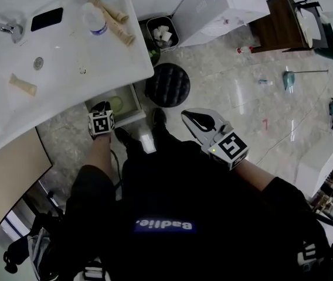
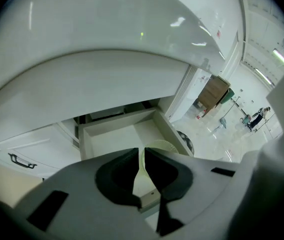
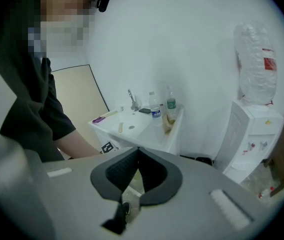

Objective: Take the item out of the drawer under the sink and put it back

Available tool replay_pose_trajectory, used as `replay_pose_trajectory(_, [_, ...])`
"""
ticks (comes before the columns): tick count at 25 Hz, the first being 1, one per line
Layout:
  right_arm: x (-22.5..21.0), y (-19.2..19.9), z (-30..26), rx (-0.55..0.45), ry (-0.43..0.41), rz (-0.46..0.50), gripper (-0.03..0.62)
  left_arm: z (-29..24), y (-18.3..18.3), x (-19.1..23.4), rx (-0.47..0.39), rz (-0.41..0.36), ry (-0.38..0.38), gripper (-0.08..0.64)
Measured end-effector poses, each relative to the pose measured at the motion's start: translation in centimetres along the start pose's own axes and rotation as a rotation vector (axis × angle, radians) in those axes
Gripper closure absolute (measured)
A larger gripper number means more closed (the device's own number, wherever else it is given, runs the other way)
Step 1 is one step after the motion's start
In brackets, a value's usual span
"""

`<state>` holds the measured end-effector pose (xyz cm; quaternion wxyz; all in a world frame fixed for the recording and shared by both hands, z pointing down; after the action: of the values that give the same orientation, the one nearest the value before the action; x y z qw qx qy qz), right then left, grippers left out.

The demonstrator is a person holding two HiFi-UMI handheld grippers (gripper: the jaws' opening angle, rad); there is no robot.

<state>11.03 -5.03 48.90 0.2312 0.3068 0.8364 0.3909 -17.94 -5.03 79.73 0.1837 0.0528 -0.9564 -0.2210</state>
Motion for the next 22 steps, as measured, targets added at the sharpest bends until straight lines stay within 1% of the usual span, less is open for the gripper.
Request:
replay_pose_trajectory(3, [1.1,-1.0,0.2,-0.026,-0.020,0.005,0.591,2.0,-0.5,-0.5,-0.044,0.007,0.005,0.535])
replay_pose_trajectory(8, [2.5,-2.0,0.5,-0.082,-0.037,0.015,0.591,5.6,-1.7,-2.4,-0.160,0.034,0.040,0.535])
replay_pose_trajectory(11, [3.4,-2.4,0.5,-0.104,-0.051,0.011,0.591,8.2,-2.4,-4.7,-0.224,0.013,0.085,0.535])
replay_pose_trajectory(15, [4.6,-3.2,0.4,-0.140,-0.076,0.016,0.591,12.0,-3.9,-8.4,-0.306,-0.055,0.166,0.535])
replay_pose_trajectory(17, [5.2,-3.7,0.4,-0.158,-0.089,0.014,0.591,14.1,-4.3,-10.1,-0.347,-0.078,0.203,0.535])
replay_pose_trajectory(19, [5.8,-4.1,0.4,-0.175,-0.103,0.017,0.591,16.3,-4.8,-11.5,-0.398,-0.081,0.228,0.535])
replay_pose_trajectory(22, [6.6,-4.8,0.4,-0.198,-0.124,0.026,0.591,19.6,-5.8,-13.1,-0.479,-0.065,0.261,0.535])
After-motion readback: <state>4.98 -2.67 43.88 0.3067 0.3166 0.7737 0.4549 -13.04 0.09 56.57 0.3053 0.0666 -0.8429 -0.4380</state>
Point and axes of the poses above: the fingertips, and each gripper's own axes: z backward along the fingers, x to its left, y out of its underside, the point moved 4 cm from there along z, backward along the fingers, and after that the axes turned 12 degrees about y, right-handed, at the moved point
